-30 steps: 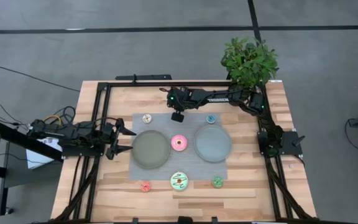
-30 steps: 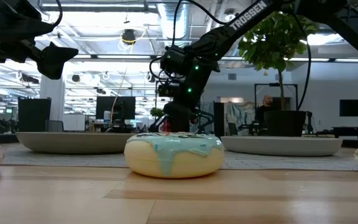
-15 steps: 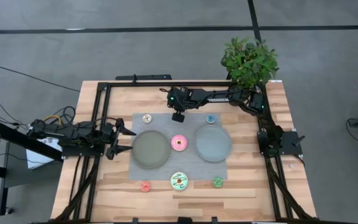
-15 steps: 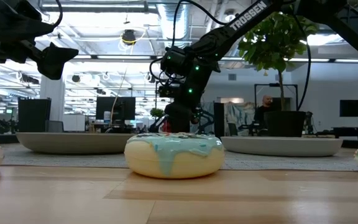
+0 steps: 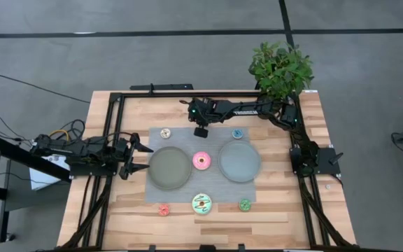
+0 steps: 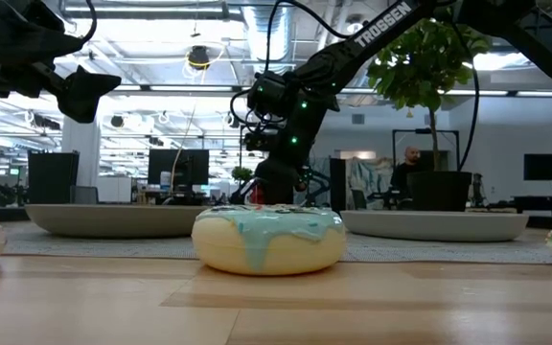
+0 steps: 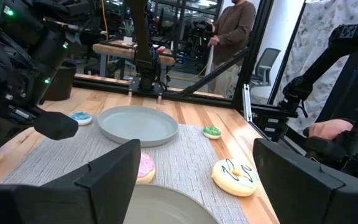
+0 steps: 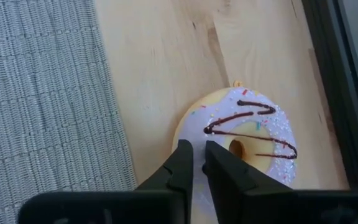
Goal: Pick & Place donuts
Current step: Put the big purple donut into the blue plate
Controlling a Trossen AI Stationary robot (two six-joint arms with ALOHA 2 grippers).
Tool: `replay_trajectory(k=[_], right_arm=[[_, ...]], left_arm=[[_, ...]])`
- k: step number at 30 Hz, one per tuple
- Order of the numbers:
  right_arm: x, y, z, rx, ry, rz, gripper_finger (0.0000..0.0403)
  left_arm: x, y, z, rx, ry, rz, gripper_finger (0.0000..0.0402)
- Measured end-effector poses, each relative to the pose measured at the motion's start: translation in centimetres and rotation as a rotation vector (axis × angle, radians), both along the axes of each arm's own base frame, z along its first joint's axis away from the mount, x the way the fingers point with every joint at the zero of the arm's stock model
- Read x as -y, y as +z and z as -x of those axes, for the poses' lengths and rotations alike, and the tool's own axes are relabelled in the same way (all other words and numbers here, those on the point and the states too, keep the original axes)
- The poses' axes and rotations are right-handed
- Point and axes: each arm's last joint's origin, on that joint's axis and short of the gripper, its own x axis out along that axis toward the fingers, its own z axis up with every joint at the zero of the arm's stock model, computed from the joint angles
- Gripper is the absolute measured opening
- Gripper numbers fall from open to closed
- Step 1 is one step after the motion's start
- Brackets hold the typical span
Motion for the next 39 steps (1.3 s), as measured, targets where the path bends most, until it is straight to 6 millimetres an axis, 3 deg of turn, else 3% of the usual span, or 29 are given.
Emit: replay_trajectory(k=[13, 29, 39], right_arm=[[-0.21, -0.14, 0.16, -0.011, 0.027, -0.054, 0.0137], [-0.19, -0.16, 0.22, -0.02, 0.03, -0.051, 0.0129], [-0.57, -0.21, 0.19, -0.031, 0.036, -0.052, 0.0175]], left_arm=[[0.0, 0.0, 0.0, -0.001, 0.0, 0.0, 0.0304], [0.0, -0.01, 0.0, -0.001, 0.0, 0.006, 0.0304], [0.0, -0.01, 0.0, 0.0, -0.001, -0.001, 0.0304]])
